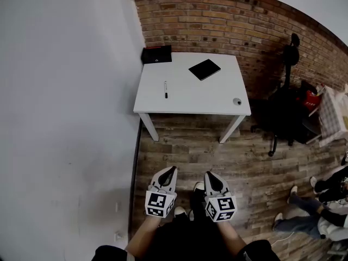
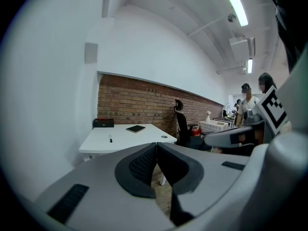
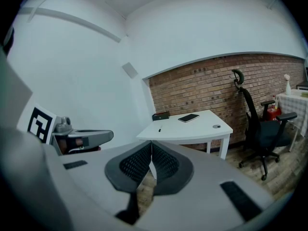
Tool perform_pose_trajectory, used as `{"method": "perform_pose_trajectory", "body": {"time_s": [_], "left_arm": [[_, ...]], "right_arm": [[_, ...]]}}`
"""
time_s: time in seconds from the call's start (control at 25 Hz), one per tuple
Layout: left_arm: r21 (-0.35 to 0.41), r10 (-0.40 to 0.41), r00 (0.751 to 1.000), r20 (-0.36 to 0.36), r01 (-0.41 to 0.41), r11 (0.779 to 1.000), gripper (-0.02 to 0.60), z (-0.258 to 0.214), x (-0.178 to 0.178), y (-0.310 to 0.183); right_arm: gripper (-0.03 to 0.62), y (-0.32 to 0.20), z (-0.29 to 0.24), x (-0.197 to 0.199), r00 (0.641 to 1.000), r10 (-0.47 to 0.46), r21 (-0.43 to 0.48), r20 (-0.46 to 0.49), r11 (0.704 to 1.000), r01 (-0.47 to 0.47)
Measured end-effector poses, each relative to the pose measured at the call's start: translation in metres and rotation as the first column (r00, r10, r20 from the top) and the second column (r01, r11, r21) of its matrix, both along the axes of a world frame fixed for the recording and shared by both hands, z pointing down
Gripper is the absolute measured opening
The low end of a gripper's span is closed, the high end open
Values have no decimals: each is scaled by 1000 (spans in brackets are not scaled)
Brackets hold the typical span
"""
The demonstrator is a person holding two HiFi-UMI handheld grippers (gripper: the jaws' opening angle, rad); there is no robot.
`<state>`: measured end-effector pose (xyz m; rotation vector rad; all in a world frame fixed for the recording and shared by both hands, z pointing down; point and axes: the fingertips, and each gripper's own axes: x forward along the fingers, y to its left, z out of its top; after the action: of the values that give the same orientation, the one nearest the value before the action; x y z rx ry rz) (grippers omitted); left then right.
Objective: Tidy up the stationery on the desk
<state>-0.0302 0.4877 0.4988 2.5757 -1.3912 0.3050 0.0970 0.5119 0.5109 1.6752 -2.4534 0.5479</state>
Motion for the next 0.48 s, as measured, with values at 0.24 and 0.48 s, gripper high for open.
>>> {"method": "perform_pose_trajectory", "body": {"time_s": [0.24, 0.48], "left_arm": [[-3, 0, 1000, 7, 0, 1000, 14, -5, 26, -51], [1, -17, 1000, 9, 17, 1000, 15, -12, 49, -97]], "right_arm": [[23, -54, -4, 26, 1000, 1, -4, 7, 1000, 0], [22, -104, -13, 54, 1000, -3, 7, 1, 1000, 3]]}}
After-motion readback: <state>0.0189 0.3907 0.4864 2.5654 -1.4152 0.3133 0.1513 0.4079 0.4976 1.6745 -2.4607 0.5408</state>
